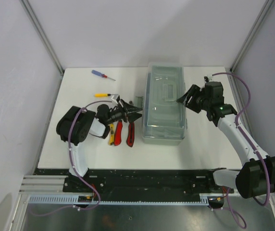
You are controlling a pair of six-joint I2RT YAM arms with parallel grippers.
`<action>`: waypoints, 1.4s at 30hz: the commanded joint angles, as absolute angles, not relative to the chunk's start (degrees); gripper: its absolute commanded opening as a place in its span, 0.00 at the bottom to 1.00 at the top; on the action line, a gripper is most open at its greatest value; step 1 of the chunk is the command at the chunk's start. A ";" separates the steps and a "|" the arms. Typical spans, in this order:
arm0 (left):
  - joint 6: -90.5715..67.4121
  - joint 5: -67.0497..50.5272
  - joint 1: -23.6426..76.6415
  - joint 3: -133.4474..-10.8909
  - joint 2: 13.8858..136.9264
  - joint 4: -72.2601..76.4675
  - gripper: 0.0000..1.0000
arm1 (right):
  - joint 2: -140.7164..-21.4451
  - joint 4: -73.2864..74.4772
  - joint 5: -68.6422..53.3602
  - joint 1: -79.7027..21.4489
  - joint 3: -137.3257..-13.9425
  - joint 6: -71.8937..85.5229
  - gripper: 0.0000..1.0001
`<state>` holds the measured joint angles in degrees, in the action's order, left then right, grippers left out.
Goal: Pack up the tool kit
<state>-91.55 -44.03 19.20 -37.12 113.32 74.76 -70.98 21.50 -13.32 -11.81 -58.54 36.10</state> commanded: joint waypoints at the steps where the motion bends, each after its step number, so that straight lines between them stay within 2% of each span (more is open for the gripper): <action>1: -92.23 -45.12 19.60 -37.42 112.22 89.36 0.57 | -72.01 28.01 -12.39 -12.39 -56.43 36.60 0.58; 3: -92.56 -45.12 19.60 -37.92 111.05 89.38 0.54 | -72.03 27.99 -12.33 -12.39 -56.43 36.57 0.58; 9: -93.49 -44.80 19.61 -37.95 108.35 89.38 0.36 | -72.14 27.74 -12.18 -12.39 -56.43 36.81 0.57; 12: -93.61 -44.79 19.60 -37.96 107.78 89.34 0.32 | -72.43 27.66 -12.20 -12.37 -56.43 36.87 0.57; 17: -93.83 -45.38 19.69 -38.34 108.74 89.38 0.35 | -72.99 27.81 -12.09 -12.43 -56.38 36.91 0.57; 21: -93.11 -44.95 19.27 -37.91 110.00 89.27 0.46 | -73.37 27.97 -11.92 -12.43 -56.38 36.84 0.57; 26: -89.75 -43.91 17.79 -39.01 110.42 86.09 0.53 | -73.92 28.28 -11.60 -12.56 -56.42 36.62 0.57; 42: -76.80 -41.40 16.90 -52.71 115.06 66.94 0.55 | -76.89 27.80 -10.97 -12.96 -56.42 36.15 0.56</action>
